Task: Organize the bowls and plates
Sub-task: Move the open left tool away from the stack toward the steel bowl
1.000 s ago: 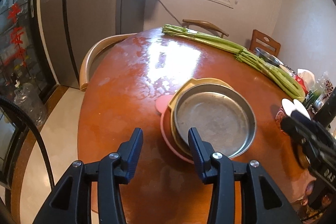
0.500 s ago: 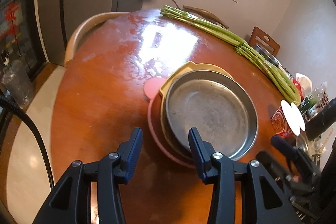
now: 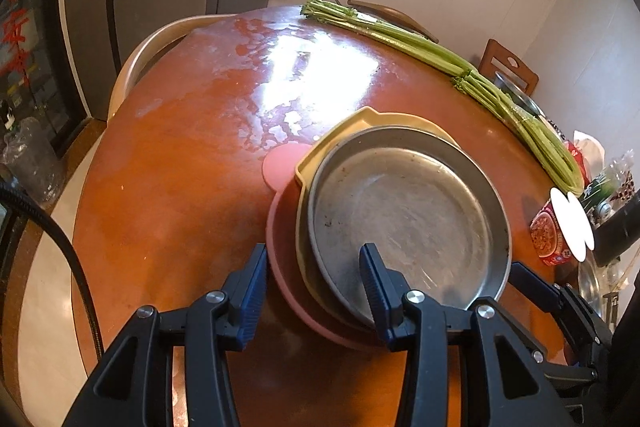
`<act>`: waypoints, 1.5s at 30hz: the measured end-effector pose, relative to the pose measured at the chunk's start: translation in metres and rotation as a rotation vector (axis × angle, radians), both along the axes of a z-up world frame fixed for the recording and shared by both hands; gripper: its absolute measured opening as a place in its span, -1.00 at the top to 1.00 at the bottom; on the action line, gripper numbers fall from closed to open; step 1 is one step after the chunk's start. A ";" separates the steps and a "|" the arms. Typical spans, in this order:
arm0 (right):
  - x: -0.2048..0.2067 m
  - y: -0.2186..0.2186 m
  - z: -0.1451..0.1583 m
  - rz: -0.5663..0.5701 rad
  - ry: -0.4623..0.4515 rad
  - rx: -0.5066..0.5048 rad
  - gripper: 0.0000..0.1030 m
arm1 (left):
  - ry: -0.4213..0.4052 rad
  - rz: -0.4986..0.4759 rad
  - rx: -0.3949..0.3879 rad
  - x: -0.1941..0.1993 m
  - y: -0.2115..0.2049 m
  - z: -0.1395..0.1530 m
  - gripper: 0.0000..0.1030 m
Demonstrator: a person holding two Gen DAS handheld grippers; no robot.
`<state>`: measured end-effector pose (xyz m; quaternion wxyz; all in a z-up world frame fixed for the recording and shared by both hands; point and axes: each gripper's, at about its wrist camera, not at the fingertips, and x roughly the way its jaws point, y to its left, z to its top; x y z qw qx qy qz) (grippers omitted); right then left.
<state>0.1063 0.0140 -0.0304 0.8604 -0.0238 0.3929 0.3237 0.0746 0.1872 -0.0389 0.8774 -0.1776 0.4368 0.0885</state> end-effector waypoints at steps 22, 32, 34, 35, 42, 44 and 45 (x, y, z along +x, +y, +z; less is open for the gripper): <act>0.026 -0.032 -0.004 -0.098 0.013 0.000 -0.43 | 0.009 -0.111 0.028 0.053 -0.050 0.001 0.12; 0.043 -0.046 -0.003 -0.123 0.009 -0.011 -0.43 | -0.009 -0.094 0.064 0.074 -0.064 0.005 0.12; 0.044 -0.048 0.000 -0.131 -0.007 -0.020 -0.43 | -0.014 -0.082 0.071 0.073 -0.064 0.006 0.12; 0.044 -0.049 0.001 -0.132 -0.010 -0.019 -0.43 | -0.015 -0.073 0.076 0.073 -0.064 0.007 0.11; 0.041 -0.058 0.008 -0.153 -0.044 -0.024 -0.43 | -0.049 -0.033 0.103 0.061 -0.058 0.020 0.11; 0.038 -0.060 0.011 -0.159 -0.060 -0.024 -0.43 | -0.059 -0.017 0.112 0.055 -0.056 0.024 0.11; 0.038 -0.060 0.012 -0.162 -0.064 -0.024 -0.43 | -0.065 -0.014 0.112 0.053 -0.055 0.026 0.11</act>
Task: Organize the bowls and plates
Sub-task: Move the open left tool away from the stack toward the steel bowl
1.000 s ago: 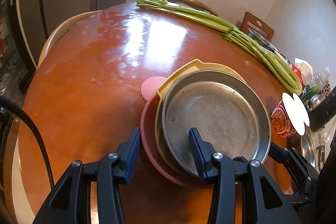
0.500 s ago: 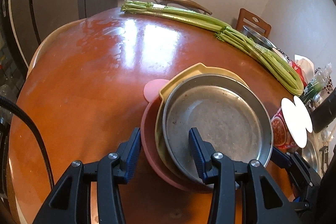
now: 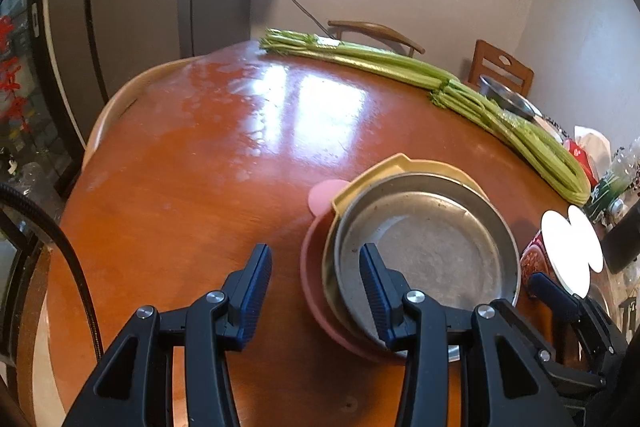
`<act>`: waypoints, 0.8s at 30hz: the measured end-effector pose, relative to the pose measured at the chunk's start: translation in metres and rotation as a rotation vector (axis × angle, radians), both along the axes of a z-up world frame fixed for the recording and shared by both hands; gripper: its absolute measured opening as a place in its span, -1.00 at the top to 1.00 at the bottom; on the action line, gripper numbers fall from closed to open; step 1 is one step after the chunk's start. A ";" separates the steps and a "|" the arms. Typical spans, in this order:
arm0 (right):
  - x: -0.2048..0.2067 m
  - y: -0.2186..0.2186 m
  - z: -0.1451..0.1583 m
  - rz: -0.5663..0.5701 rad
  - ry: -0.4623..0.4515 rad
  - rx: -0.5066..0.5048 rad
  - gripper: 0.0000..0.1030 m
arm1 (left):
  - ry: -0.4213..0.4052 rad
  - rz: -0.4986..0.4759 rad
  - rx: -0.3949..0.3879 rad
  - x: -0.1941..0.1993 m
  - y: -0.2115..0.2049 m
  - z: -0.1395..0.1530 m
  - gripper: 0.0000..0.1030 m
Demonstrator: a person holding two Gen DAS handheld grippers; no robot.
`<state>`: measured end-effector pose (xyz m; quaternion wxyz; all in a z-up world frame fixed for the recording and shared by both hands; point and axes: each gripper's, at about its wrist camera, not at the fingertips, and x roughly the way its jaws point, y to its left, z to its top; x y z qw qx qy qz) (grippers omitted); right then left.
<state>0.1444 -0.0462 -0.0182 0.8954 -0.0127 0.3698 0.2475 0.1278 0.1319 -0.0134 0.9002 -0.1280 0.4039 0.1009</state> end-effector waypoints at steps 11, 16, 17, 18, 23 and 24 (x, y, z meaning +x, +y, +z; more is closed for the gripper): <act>-0.021 -0.015 0.025 0.000 -0.057 0.024 -0.43 | -0.057 0.004 0.055 -0.027 -0.014 0.023 0.11; -0.031 -0.027 0.037 -0.007 -0.083 0.041 -0.43 | -0.071 -0.030 0.070 -0.034 -0.032 0.031 0.11; -0.033 -0.029 0.038 -0.011 -0.086 0.041 -0.43 | -0.073 -0.037 0.073 -0.034 -0.037 0.032 0.11; -0.035 -0.034 0.041 -0.017 -0.093 0.042 -0.43 | -0.076 -0.043 0.078 -0.036 -0.041 0.034 0.11; -0.043 -0.058 0.052 -0.068 -0.123 0.047 -0.43 | -0.097 -0.082 0.095 -0.039 -0.065 0.042 0.11; -0.044 -0.062 0.054 -0.082 -0.131 0.045 -0.43 | -0.101 -0.091 0.096 -0.040 -0.069 0.043 0.11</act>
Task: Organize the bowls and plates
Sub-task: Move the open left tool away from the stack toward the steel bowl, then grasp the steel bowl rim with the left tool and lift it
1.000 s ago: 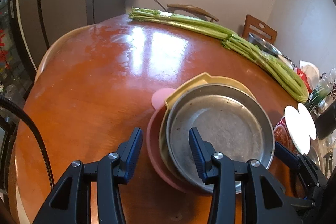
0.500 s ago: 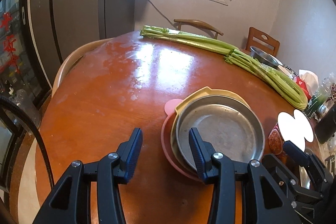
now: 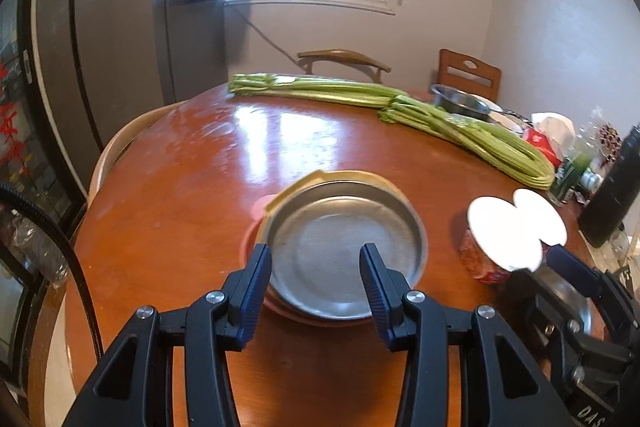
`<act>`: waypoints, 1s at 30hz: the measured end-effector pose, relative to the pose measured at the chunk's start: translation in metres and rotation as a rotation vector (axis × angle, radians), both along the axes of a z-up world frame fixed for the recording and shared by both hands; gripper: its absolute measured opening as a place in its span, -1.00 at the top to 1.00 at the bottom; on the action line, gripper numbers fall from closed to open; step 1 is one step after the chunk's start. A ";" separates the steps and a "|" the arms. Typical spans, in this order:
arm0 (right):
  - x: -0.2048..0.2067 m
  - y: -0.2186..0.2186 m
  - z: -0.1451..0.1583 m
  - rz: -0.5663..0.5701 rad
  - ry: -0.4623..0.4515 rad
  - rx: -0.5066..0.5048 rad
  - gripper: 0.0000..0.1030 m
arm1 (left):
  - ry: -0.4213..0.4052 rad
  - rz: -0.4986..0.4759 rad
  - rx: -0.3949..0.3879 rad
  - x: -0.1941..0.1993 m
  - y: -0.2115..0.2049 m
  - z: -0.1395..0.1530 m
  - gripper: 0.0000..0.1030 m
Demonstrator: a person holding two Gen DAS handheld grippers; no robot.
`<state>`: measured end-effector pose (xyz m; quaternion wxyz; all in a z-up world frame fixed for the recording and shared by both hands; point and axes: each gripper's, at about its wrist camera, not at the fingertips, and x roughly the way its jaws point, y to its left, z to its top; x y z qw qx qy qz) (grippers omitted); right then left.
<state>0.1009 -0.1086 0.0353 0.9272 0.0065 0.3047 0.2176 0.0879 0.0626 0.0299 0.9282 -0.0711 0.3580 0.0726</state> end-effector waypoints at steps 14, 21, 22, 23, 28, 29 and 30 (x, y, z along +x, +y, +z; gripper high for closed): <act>-0.016 -0.074 0.016 -0.155 -0.051 0.014 -0.43 | -0.010 -0.121 0.038 0.003 -0.066 0.007 0.11; -0.020 -0.105 0.019 -0.228 -0.072 -0.005 -0.43 | -0.012 -0.161 0.036 0.005 -0.087 0.008 0.11; -0.021 -0.111 0.019 -0.238 -0.071 -0.003 -0.43 | -0.011 -0.170 0.033 0.006 -0.091 0.008 0.11; -0.021 -0.118 0.019 -0.246 -0.068 0.001 -0.43 | -0.010 -0.177 0.032 0.007 -0.094 0.008 0.11; -0.019 -0.145 0.010 -0.302 -0.038 -0.009 -0.43 | 0.012 -0.224 0.027 0.014 -0.114 0.000 0.11; -0.019 -0.150 0.007 -0.308 -0.026 -0.005 -0.43 | 0.016 -0.233 0.027 0.015 -0.118 -0.001 0.11; -0.018 -0.155 0.004 -0.319 -0.014 -0.005 -0.43 | 0.021 -0.242 0.027 0.016 -0.122 -0.003 0.11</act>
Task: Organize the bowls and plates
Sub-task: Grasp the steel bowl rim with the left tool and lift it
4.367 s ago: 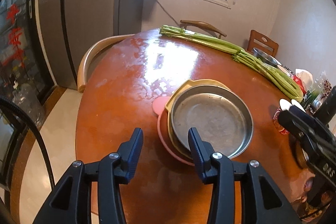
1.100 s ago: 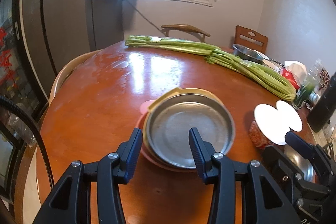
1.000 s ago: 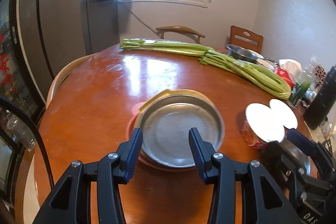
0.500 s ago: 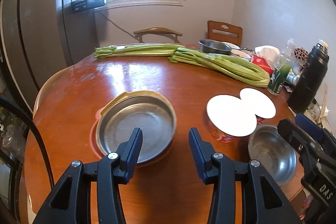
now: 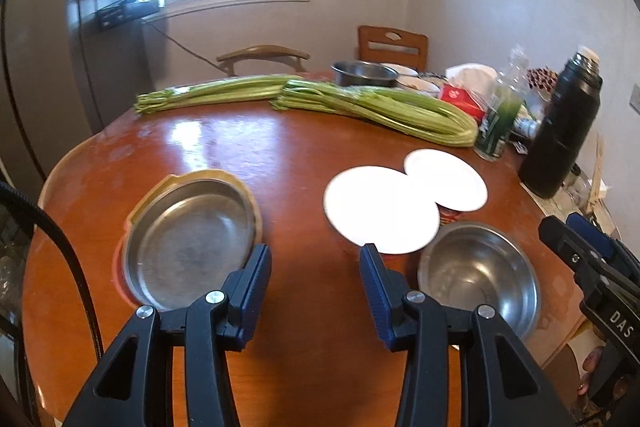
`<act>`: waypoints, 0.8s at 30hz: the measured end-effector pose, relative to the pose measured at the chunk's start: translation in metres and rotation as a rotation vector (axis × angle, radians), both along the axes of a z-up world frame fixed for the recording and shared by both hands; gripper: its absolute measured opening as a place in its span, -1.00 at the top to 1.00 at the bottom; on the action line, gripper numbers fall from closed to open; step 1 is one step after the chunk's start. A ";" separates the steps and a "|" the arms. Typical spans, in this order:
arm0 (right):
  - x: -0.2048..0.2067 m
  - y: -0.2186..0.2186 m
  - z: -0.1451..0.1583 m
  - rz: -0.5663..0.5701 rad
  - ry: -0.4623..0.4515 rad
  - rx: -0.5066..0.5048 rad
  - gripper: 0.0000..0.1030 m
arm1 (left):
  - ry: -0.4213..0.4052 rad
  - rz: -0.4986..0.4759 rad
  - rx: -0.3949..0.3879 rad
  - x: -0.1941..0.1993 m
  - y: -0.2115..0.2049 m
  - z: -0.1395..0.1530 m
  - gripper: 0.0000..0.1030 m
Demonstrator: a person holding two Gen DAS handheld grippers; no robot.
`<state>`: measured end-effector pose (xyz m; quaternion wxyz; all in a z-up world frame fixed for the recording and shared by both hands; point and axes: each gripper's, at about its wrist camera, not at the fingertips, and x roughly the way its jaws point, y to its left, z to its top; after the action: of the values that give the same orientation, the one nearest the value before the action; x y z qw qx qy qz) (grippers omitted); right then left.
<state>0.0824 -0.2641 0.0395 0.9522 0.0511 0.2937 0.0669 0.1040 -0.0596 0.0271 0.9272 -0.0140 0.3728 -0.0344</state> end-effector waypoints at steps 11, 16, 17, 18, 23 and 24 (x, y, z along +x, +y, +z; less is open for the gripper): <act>0.005 -0.029 -0.027 -0.039 0.092 -0.010 -0.43 | 0.072 -0.114 0.024 0.013 -0.053 -0.024 0.11; 0.011 -0.034 -0.041 -0.032 0.146 -0.016 -0.43 | 0.124 -0.145 0.016 0.022 -0.068 -0.038 0.11; 0.012 -0.034 -0.043 -0.029 0.152 -0.014 -0.43 | 0.133 -0.149 0.012 0.023 -0.069 -0.040 0.11; 0.014 -0.035 -0.046 -0.025 0.165 -0.010 -0.43 | 0.142 -0.156 0.005 0.024 -0.071 -0.043 0.11; 0.020 -0.036 -0.058 -0.012 0.201 -0.004 -0.43 | 0.179 -0.157 -0.016 0.033 -0.075 -0.054 0.11; 0.021 -0.036 -0.060 -0.008 0.205 0.000 -0.43 | 0.184 -0.158 -0.019 0.034 -0.076 -0.056 0.11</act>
<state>0.1033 -0.3003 -0.0208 0.9174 0.0589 0.3894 0.0574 0.1382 -0.1352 -0.0288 0.8833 0.0035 0.4559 -0.1093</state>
